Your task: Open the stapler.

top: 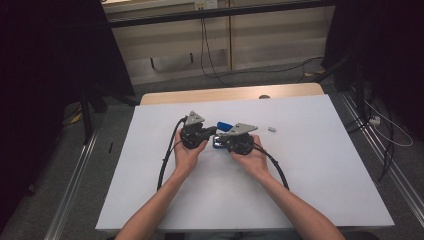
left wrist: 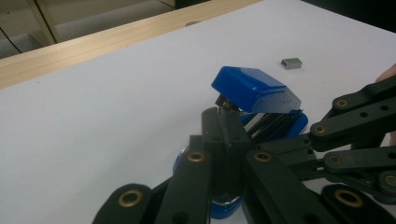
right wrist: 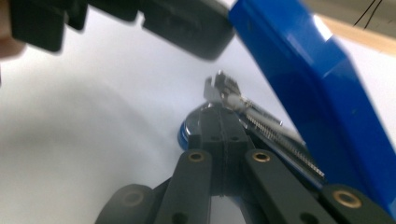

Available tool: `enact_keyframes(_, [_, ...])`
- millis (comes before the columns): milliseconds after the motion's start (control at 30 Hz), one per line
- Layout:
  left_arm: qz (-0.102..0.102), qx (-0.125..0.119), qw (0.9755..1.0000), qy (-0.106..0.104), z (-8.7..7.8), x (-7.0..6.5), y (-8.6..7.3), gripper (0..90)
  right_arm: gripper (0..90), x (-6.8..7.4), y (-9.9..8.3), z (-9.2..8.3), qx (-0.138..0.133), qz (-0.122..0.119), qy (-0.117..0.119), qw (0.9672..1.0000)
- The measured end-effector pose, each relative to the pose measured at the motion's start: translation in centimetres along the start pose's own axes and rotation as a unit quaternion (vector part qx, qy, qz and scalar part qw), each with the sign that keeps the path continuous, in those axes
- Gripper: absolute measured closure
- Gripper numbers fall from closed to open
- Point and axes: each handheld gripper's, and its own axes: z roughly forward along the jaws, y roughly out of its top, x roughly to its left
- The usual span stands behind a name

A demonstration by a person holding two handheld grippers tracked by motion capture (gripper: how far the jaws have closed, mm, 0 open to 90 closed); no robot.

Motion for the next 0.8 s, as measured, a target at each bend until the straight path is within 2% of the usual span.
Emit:
enact_keyframes(200, [0.001,0.002,1.0000,0.001,-0.03,-0.02,0.00,90.0,90.0,0.10,0.35,0.01,-0.025,0.002,-0.032,0.9992])
enact_keyframes(367, [-0.001,0.002,1.0000,0.001,0.00,0.01,-0.03,90.0,90.0,0.00,0.22,0.15,-0.023,0.000,-0.038,0.9990])
enact_keyframes(800, [-0.002,0.003,1.0000,0.001,0.05,0.14,-0.08,90.0,90.0,0.32,0.21,0.58,-0.043,-0.001,-0.057,0.9974])
